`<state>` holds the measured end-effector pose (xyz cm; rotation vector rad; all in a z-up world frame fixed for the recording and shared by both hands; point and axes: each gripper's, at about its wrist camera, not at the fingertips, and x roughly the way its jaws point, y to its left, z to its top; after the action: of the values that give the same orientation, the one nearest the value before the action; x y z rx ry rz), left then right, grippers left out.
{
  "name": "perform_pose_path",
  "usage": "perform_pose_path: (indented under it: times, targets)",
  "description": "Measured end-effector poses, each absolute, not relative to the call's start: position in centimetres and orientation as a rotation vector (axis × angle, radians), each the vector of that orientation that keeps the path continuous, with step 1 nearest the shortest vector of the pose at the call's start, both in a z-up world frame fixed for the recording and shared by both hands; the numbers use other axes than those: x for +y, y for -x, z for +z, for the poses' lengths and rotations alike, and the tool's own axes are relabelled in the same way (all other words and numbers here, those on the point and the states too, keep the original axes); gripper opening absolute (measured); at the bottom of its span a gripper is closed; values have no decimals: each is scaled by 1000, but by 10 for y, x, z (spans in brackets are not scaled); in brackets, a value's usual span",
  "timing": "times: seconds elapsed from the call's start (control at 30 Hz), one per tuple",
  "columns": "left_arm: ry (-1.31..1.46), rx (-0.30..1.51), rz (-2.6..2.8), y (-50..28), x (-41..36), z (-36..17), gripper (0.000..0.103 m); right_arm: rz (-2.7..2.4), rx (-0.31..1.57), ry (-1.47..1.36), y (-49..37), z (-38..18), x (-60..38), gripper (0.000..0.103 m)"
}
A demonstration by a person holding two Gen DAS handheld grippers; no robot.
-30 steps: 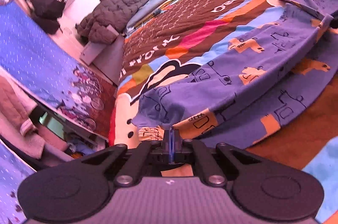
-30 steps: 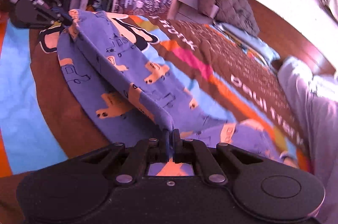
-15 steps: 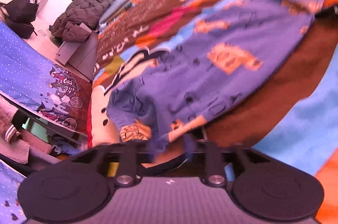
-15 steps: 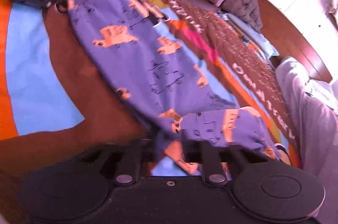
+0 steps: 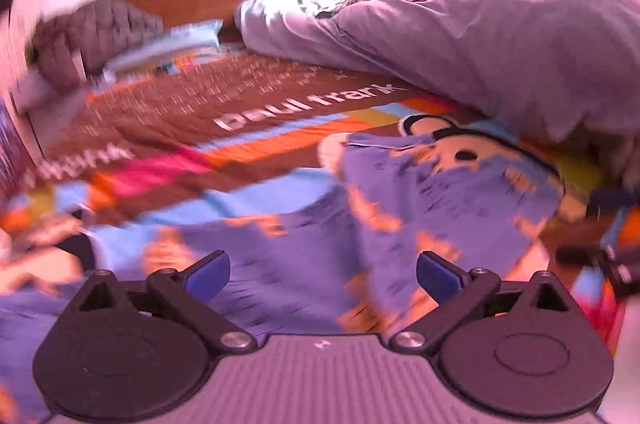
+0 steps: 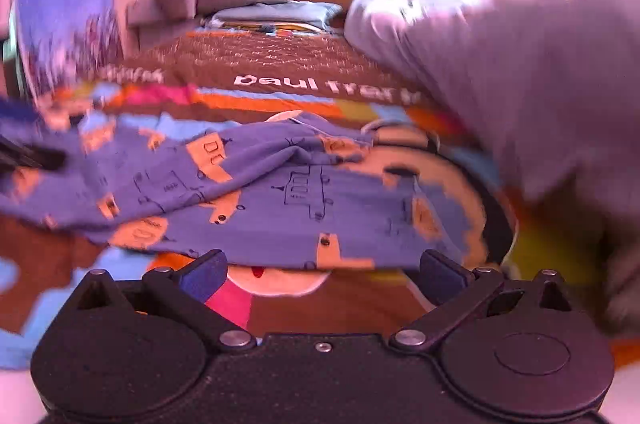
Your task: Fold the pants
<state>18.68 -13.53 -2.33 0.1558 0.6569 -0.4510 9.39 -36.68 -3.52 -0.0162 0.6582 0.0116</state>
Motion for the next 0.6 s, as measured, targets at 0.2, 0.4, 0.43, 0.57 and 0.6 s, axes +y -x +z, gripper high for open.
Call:
perform_pose_path:
  times: [0.2,0.4,0.43,0.57,0.6]
  targets:
    - [119,719,-455,-209,-145,-52,79,96,658,-143,-90,-40,-392,102]
    - [289,784,-505,-224,-127,-71,40,130,704,-253,-98,-42,-402,100]
    - [321,801,-501,-227,-124,-74,34,126,699,-275,-98,-41,-406,98]
    - [396,826,-476,-230,-111,-85,7,106,672,-304,-95,-40,-411,86]
    - [409,818,-487,-229,-109,-85,4,105,678,-298,-98,-39,-410,82]
